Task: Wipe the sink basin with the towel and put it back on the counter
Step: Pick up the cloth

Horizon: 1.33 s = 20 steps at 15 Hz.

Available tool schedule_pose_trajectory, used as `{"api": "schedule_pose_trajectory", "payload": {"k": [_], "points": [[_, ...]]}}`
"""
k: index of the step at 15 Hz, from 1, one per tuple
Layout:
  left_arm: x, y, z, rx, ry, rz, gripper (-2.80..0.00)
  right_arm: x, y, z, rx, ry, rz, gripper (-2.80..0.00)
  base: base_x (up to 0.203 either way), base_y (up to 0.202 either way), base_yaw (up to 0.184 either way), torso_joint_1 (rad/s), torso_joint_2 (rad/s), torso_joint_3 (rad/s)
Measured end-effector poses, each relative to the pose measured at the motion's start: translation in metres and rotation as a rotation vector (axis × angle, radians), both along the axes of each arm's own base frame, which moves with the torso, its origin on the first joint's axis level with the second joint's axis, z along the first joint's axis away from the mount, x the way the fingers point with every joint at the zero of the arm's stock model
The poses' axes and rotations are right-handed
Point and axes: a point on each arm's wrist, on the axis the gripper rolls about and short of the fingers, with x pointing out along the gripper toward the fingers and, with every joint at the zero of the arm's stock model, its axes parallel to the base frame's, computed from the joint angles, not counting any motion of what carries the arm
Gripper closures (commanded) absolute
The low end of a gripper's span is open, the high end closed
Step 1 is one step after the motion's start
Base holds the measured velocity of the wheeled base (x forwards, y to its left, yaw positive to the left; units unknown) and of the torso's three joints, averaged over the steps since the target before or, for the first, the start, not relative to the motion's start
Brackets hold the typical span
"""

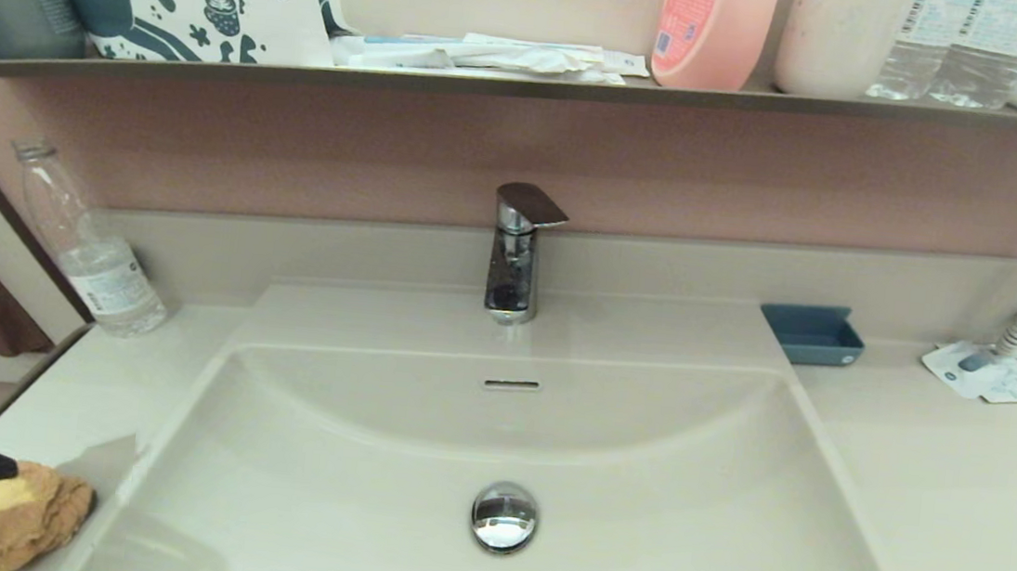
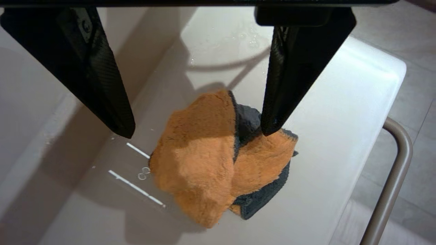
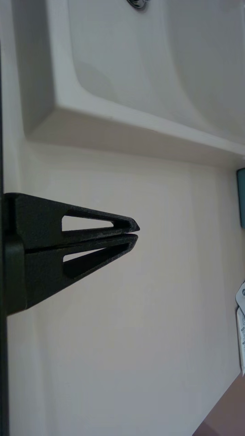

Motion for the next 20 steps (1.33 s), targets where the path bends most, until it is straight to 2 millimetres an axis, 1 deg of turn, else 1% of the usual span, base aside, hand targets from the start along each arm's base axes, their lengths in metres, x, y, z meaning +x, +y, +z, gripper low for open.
{"api": "schedule_pose_trajectory", "payload": {"k": [3,7,11,12,17,20], "points": [[0.007,0.007,-0.009,-0.02,0.055,0.003,-2.8,0.0,0.0,0.0,0.0,0.0,0.0,0.0,0.0,0.0,0.0,0.0,0.0,0.0],[0.011,0.01,-0.031,-0.075,0.145,0.003,-2.8,0.0,0.0,0.0,0.0,0.0,0.0,0.0,0.0,0.0,0.0,0.0,0.0,0.0],[0.018,0.015,-0.043,-0.127,0.121,-0.013,-2.8,0.0,0.0,0.0,0.0,0.0,0.0,0.0,0.0,0.0,0.0,0.0,0.0,0.0],[0.02,0.017,-0.045,-0.129,0.117,-0.011,0.0,0.0,0.0,0.0,0.0,0.0,-0.001,0.0,0.0,0.0,0.0,0.0,0.0,0.0],[0.028,0.024,-0.054,-0.128,0.108,-0.002,0.0,0.0,0.0,0.0,0.0,0.0,-0.001,0.0,0.0,0.0,0.0,0.0,0.0,0.0],[0.037,0.03,-0.051,-0.111,0.068,-0.003,0.0,0.0,0.0,0.0,0.0,0.0,-0.001,0.0,0.0,0.0,0.0,0.0,0.0,0.0]]}}
